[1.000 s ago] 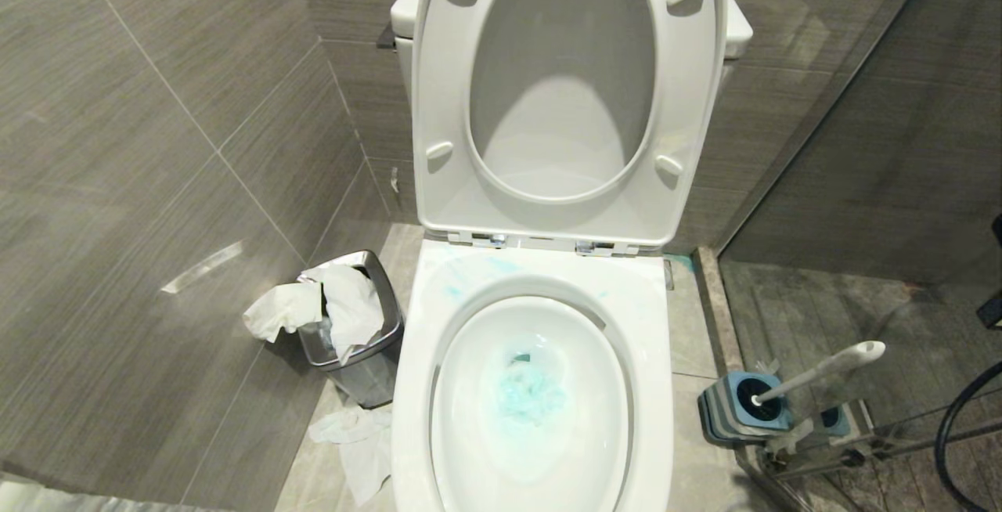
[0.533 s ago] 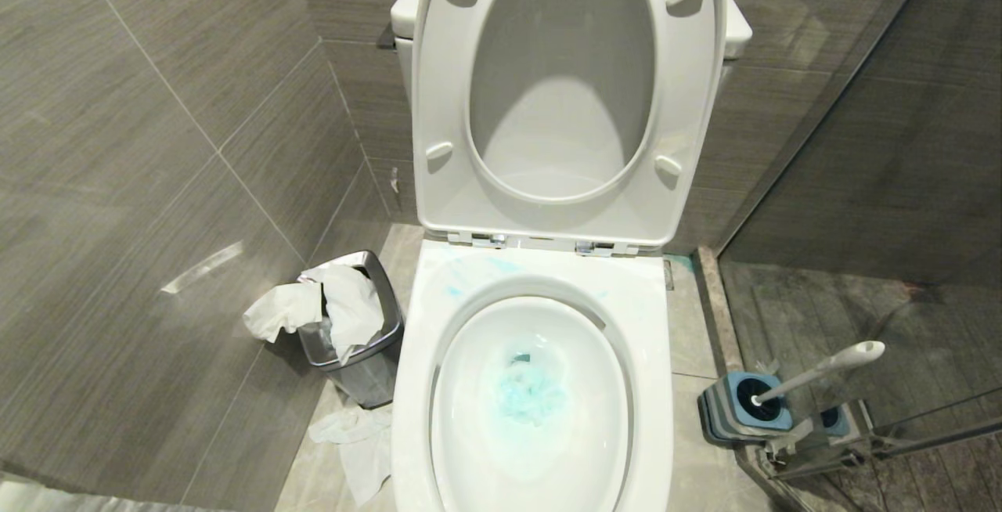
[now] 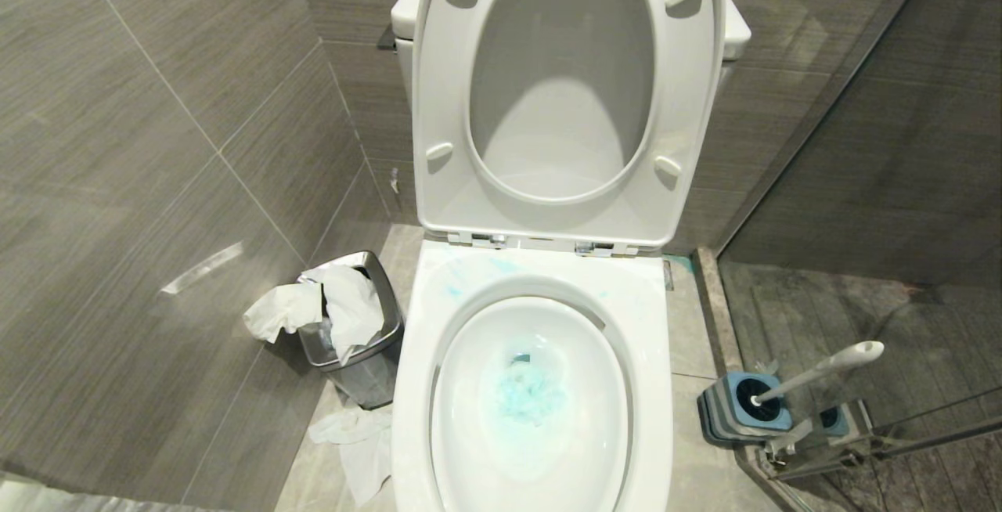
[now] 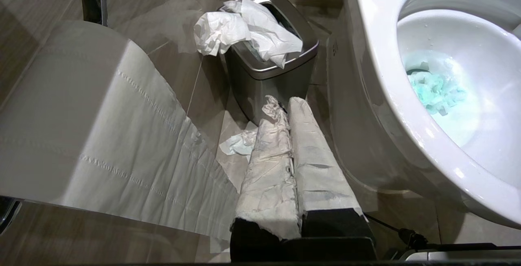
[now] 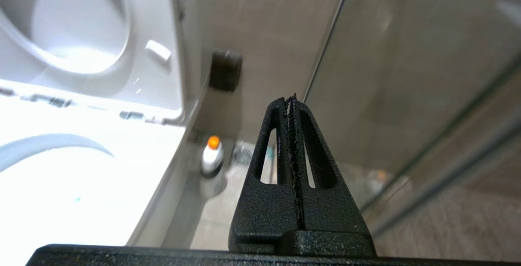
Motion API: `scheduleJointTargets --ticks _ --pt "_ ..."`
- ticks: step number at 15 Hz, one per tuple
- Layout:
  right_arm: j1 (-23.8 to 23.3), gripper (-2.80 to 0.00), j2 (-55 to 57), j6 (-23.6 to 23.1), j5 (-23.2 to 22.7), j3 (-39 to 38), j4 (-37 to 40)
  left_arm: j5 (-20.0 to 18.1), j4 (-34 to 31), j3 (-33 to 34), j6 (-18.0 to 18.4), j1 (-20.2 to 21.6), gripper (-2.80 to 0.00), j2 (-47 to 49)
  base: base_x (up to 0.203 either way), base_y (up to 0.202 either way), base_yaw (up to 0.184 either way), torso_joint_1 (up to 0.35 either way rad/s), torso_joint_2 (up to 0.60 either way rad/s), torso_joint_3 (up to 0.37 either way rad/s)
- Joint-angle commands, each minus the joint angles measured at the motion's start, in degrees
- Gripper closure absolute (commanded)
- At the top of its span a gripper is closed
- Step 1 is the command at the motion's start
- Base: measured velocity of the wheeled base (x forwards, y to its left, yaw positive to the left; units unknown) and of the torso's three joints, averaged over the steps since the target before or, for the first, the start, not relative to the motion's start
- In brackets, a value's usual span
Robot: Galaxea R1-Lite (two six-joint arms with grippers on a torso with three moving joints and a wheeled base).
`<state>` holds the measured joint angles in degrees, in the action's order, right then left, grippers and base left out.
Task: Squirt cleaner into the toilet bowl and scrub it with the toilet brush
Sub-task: Flush the toilet
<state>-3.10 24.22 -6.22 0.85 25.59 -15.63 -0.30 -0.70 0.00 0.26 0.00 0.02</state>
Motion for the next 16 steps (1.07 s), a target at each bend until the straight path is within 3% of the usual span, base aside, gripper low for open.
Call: scheduleJointTargets --ticks 1,8,16 --pt "1.3 0.0 -9.6 0.2 0.0 -4.1 3.7 0.0 0.0 0.0 0.0 0.0 0.0 0.0 0.0 0.0 0.0 0.0 0.0 0.0" --pt "3.0 0.0 -19.7 2.9 -0.4 -23.3 5.6 0.0 0.0 0.0 0.0 0.0 0.0 0.0 0.0 0.0 0.0 0.0 0.0 0.0" --pt "3.0 0.0 -24.2 3.3 -1.0 -25.6 16.0 0.0 0.0 0.0 0.0 0.0 0.0 0.0 0.0 0.0 0.0 0.0 0.0 0.0"
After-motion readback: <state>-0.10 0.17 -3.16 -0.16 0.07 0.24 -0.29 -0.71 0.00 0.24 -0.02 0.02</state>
